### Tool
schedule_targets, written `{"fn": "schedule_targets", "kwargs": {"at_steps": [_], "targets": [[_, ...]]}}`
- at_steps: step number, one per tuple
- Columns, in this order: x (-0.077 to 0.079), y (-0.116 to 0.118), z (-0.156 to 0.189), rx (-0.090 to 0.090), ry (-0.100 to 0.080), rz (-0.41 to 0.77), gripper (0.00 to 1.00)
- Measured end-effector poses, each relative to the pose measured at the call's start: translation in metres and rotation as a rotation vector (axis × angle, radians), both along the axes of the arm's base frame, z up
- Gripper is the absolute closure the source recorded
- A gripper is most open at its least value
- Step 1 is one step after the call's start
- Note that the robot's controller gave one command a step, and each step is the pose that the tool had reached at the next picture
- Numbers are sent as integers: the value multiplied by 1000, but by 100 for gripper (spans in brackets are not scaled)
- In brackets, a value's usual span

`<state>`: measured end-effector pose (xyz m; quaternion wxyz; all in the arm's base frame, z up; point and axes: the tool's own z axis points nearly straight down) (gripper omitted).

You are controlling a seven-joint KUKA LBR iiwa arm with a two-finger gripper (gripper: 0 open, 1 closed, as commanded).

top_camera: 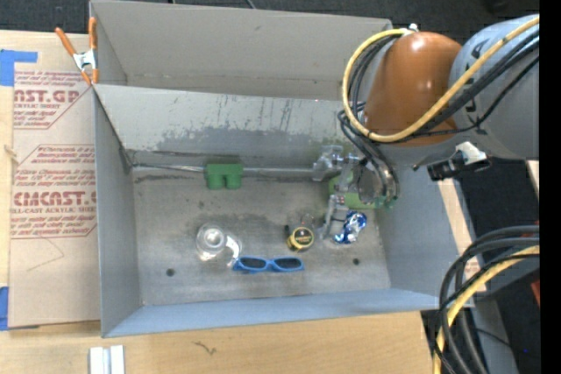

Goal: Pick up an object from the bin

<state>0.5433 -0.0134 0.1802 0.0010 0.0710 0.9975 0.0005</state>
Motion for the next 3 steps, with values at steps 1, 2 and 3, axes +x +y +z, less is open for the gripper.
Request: {"fn": "schedule_targets", "kwargs": {"at_steps": [1,2,3], "targets": [[-41,22,-97,1,7,447,0],[-39,21,-95,0,2,445,100],[-18,-8,62,-5,-9,470,100]]}}
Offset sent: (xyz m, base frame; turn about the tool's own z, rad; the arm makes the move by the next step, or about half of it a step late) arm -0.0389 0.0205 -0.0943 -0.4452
